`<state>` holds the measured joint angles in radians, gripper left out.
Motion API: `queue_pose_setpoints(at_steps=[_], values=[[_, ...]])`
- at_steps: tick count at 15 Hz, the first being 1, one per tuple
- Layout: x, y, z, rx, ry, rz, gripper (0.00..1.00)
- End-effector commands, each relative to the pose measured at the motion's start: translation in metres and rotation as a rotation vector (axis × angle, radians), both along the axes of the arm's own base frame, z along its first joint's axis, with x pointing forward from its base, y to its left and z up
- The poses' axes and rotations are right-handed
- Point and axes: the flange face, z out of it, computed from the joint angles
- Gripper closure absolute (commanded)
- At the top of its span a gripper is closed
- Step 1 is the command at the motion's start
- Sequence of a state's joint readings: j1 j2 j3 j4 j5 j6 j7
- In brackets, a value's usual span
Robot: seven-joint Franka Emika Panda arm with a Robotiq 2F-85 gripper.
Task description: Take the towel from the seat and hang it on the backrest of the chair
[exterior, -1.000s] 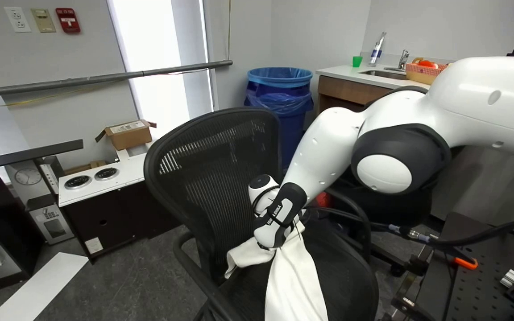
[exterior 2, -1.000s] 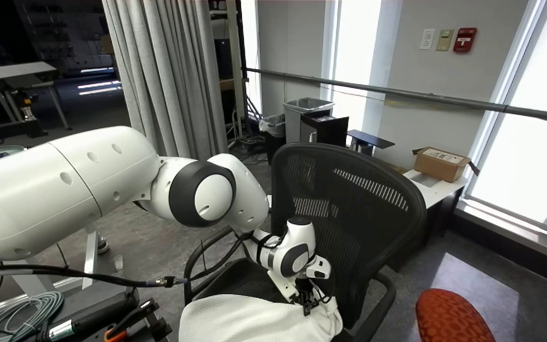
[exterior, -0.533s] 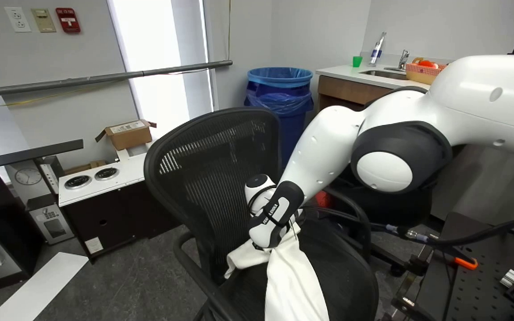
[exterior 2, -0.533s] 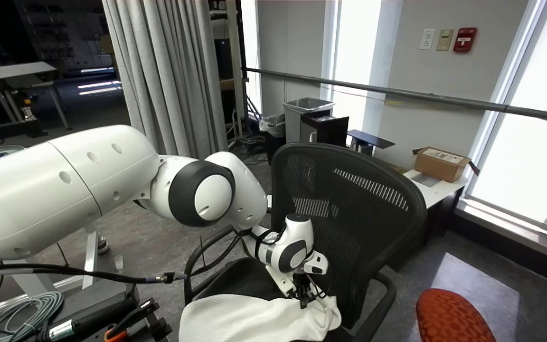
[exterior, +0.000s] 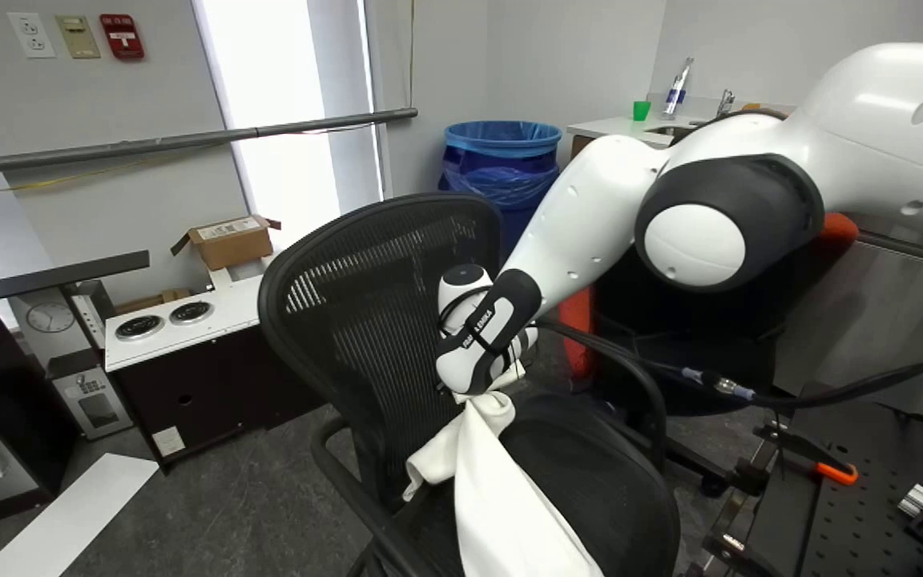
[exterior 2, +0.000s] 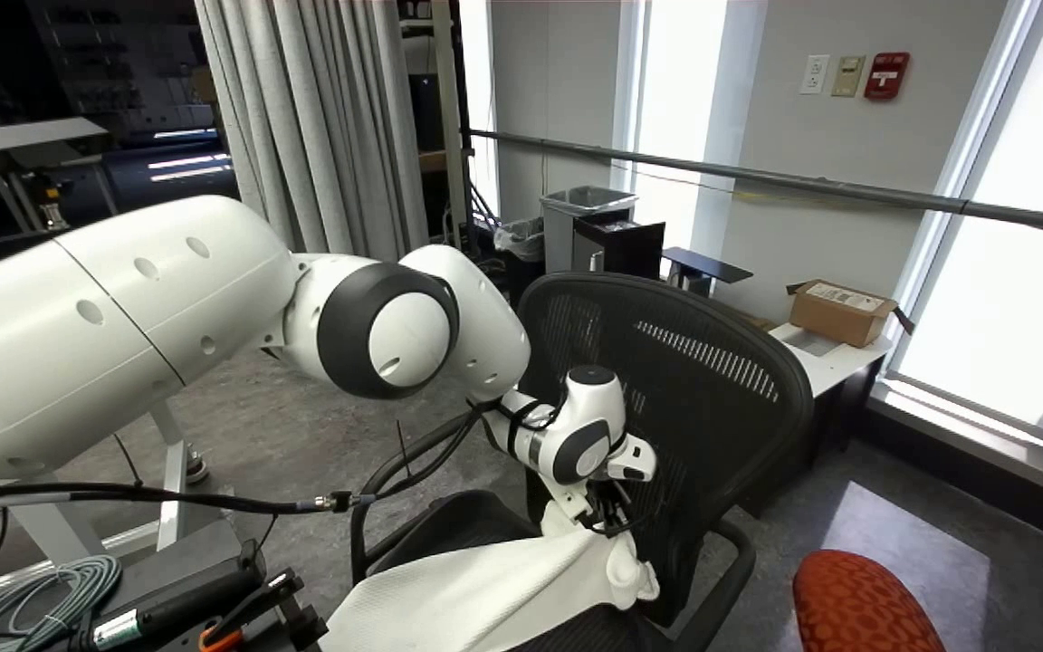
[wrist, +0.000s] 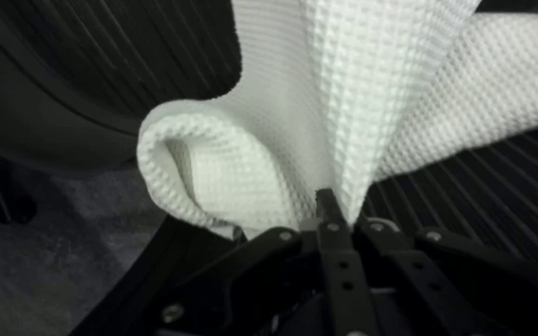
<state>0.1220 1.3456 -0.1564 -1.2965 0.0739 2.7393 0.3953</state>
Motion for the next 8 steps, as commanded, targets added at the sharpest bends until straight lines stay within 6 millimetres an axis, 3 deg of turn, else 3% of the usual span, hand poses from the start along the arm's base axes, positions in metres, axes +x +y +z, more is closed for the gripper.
queue_pose_setpoints(at_steps=[1,8], values=[[0.007,0.007,0.053,0.054,-0.075,0.004,0.99],[0.006,0.046,0.131,0.111,-0.156,0.041,0.99]])
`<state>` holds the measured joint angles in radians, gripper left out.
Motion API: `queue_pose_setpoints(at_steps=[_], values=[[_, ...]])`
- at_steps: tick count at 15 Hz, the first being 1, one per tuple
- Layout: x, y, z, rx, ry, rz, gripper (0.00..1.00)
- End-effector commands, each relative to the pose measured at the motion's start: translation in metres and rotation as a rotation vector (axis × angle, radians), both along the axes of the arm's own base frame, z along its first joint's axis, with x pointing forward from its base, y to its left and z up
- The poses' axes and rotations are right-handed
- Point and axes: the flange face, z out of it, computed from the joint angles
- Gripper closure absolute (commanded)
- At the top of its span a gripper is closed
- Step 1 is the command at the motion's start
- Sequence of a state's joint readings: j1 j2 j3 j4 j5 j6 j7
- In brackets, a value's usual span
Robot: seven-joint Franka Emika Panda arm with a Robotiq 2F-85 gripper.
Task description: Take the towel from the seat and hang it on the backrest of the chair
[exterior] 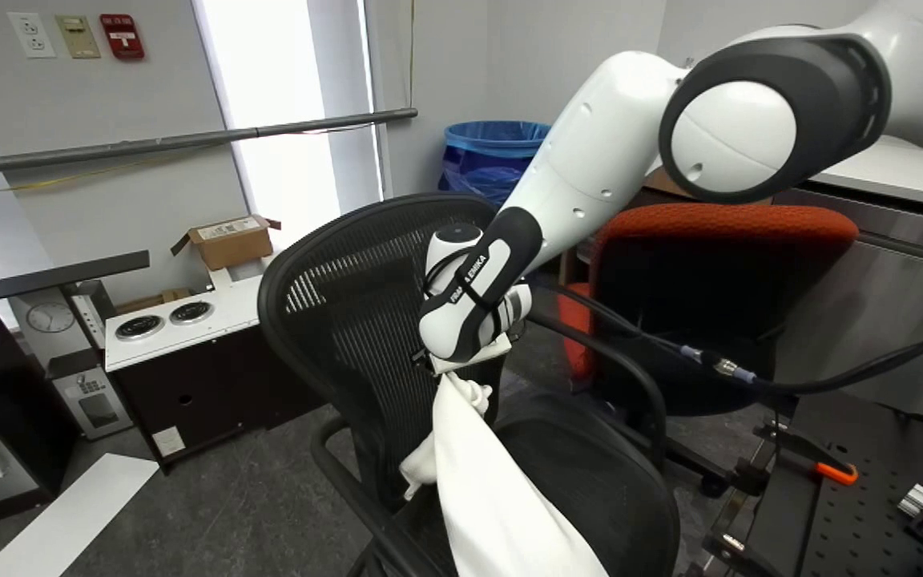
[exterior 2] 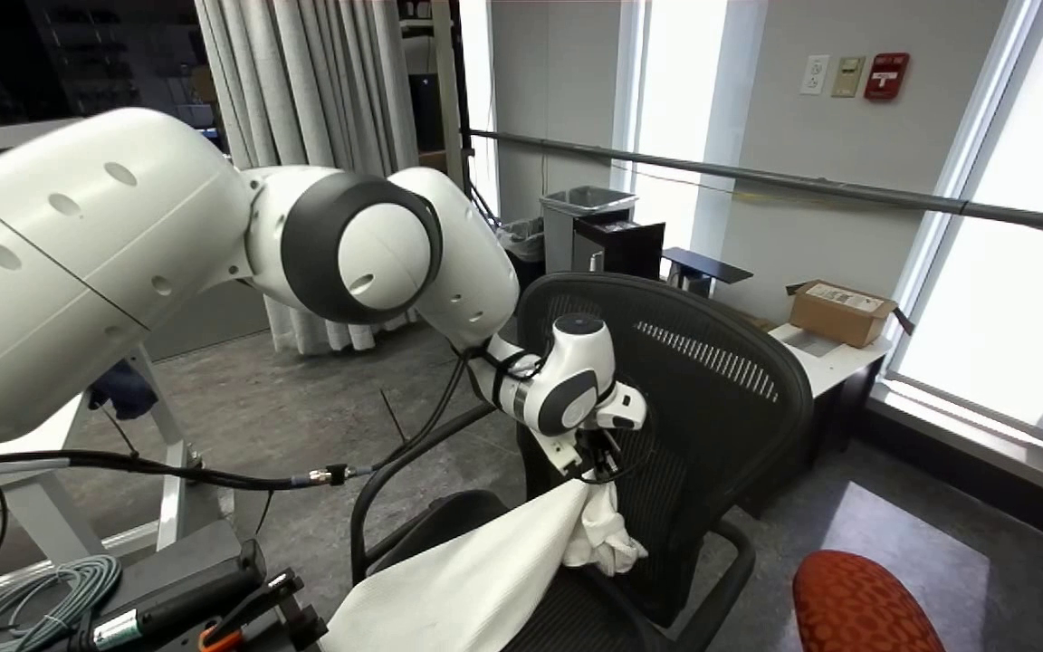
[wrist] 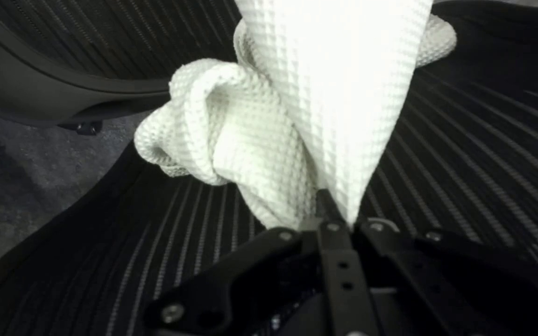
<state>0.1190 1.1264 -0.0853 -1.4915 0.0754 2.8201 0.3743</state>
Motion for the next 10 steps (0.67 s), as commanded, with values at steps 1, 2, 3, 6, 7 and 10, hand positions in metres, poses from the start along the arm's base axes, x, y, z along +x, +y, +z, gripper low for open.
queue_pose_setpoints(at_steps=[1,2,3,6,7,10], values=[[-0.003,0.017,0.059,0.039,-0.071,0.022,0.99],[-0.004,0.021,0.069,0.042,-0.079,0.027,0.99],[-0.004,0.024,0.080,0.044,-0.088,0.033,0.99],[-0.004,0.034,0.118,0.046,-0.132,0.051,0.99],[-0.003,0.037,0.131,0.046,-0.148,0.058,0.99],[-0.005,0.023,0.190,0.041,-0.211,0.079,0.99]])
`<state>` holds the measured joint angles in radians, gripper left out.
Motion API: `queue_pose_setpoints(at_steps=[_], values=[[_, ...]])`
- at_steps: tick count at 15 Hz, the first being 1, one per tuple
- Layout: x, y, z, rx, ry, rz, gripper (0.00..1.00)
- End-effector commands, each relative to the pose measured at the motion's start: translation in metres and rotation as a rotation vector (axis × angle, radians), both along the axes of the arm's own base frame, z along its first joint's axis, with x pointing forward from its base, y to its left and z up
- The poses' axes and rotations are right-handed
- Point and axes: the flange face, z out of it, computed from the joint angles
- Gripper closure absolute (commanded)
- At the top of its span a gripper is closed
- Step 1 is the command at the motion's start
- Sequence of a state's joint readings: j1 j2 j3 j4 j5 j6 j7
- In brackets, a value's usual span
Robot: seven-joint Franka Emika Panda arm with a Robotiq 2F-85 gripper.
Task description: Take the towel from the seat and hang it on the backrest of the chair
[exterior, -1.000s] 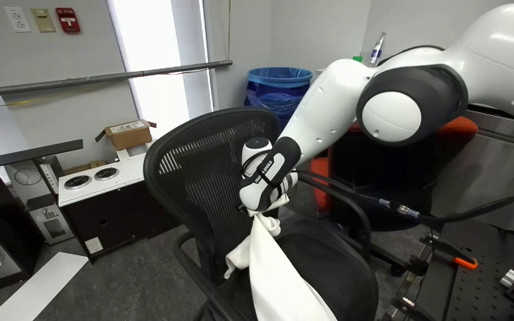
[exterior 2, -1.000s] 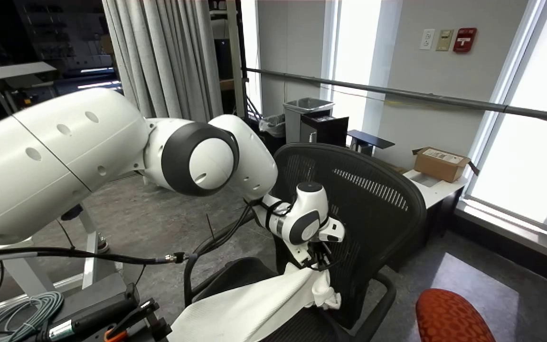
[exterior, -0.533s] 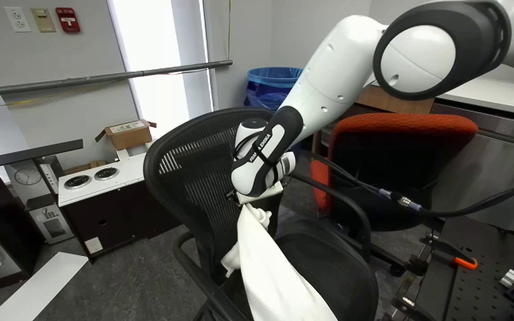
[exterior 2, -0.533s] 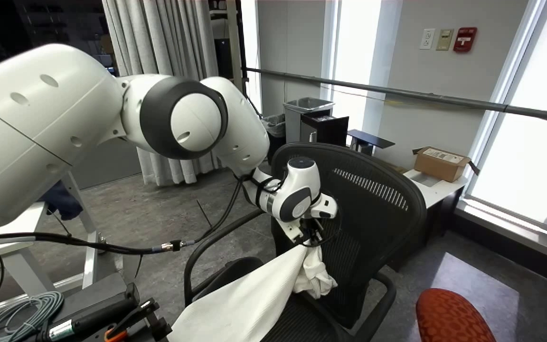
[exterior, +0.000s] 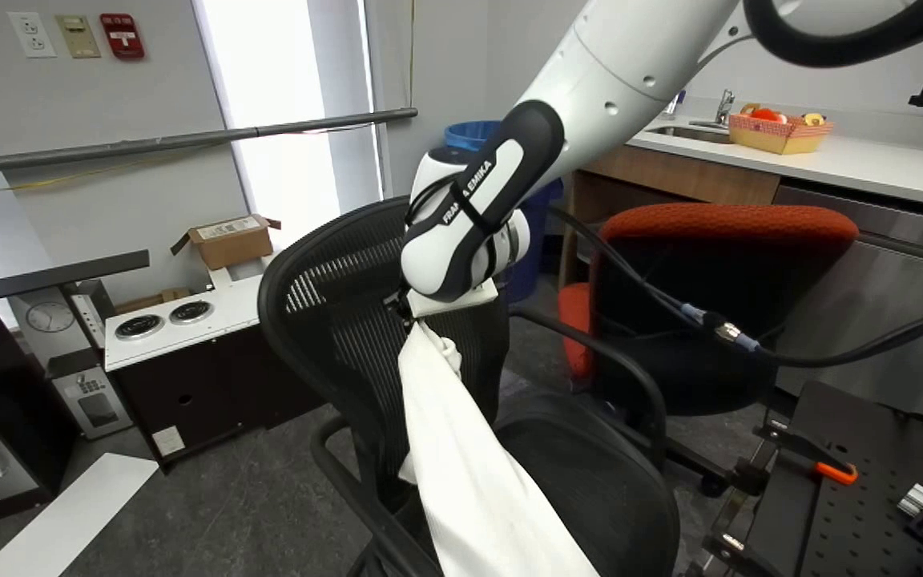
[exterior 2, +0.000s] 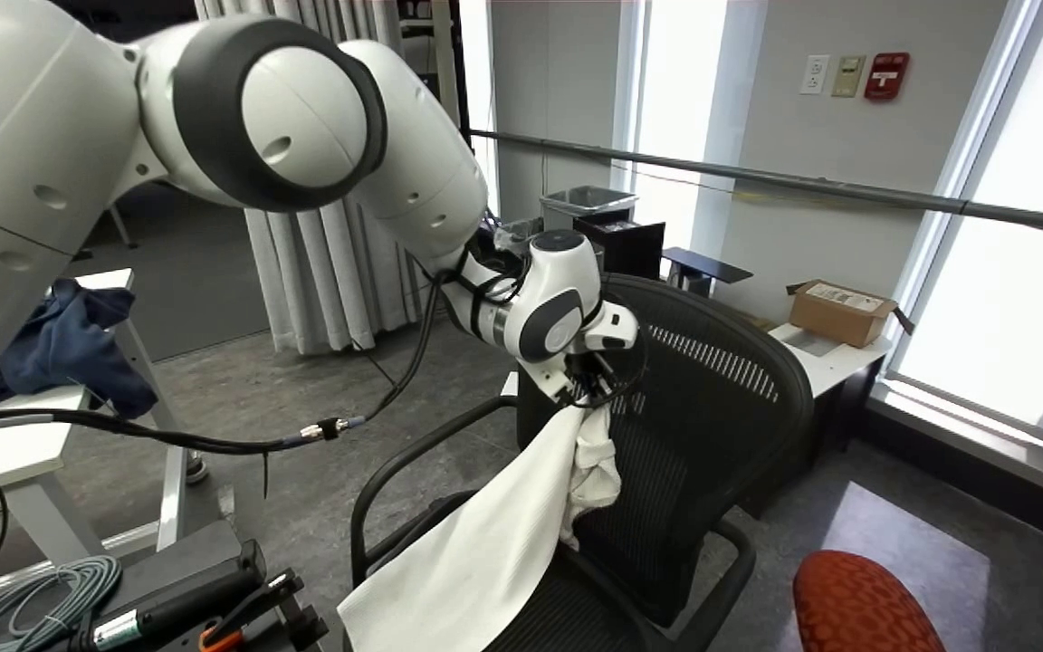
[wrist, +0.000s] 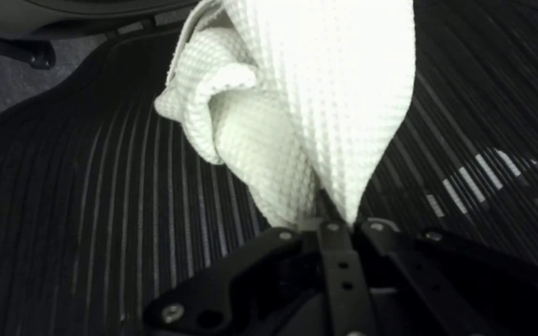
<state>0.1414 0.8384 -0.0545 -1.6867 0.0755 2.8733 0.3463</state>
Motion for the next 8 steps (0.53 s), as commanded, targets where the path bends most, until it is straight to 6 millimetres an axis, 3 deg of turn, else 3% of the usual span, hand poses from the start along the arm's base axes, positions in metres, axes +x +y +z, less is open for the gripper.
queue_pose_setpoints(at_steps=[1,2,3,5,8], values=[[-0.009,-0.012,0.077,0.004,-0.092,0.023,0.99],[-0.009,-0.014,0.096,0.004,-0.110,0.025,0.99],[0.003,-0.008,0.059,0.000,-0.071,0.015,0.96],[0.001,-0.011,0.089,0.002,-0.103,0.017,0.96],[-0.004,-0.012,0.093,0.002,-0.099,0.017,0.96]])
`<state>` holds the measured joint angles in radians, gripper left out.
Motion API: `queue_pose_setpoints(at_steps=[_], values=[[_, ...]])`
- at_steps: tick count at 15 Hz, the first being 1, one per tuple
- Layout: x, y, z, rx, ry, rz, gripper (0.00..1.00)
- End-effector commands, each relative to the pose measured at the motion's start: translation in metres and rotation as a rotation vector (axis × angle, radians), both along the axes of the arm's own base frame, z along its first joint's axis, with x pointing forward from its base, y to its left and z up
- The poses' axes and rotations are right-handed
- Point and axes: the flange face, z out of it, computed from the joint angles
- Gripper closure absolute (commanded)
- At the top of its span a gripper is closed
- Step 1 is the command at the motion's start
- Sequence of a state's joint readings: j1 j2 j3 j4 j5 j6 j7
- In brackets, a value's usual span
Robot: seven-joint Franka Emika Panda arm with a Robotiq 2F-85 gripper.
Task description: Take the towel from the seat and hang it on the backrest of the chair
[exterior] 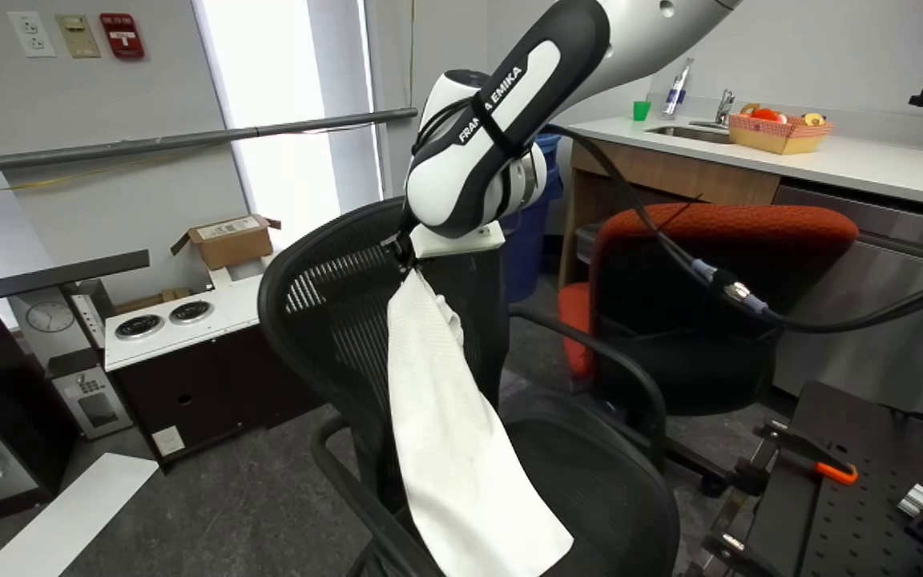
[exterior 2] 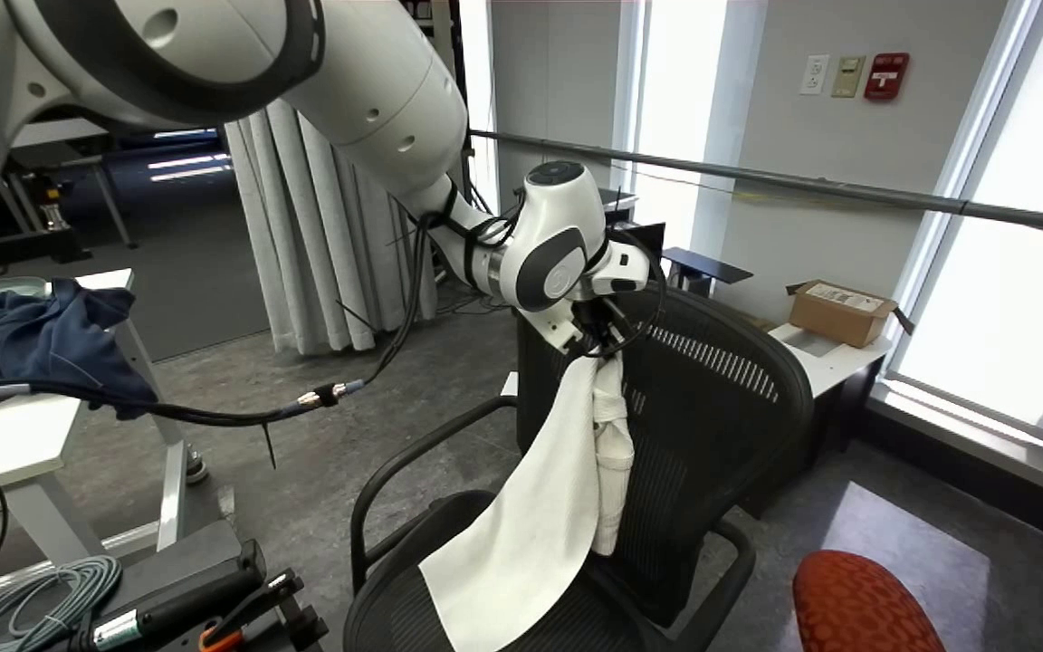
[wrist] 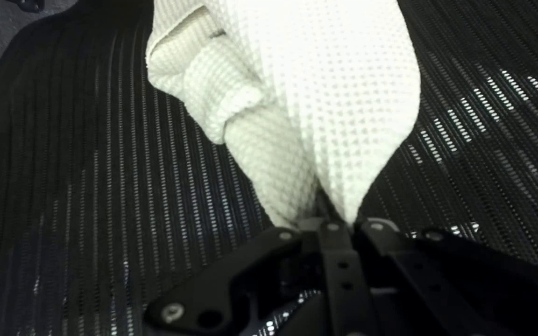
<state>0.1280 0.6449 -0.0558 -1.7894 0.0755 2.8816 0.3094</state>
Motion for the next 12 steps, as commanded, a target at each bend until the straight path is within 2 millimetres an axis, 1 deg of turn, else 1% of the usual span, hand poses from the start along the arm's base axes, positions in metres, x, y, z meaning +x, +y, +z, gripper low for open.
queue_pose_setpoints(at_steps=[1,9,10,12], values=[[-0.001,-0.001,-0.001,0.000,0.003,0.001,0.96],[-0.002,-0.001,-0.003,0.000,0.007,0.001,0.96],[-0.002,-0.001,-0.003,0.000,0.007,0.001,0.99],[0.000,0.006,0.012,0.012,-0.025,0.013,0.99]])
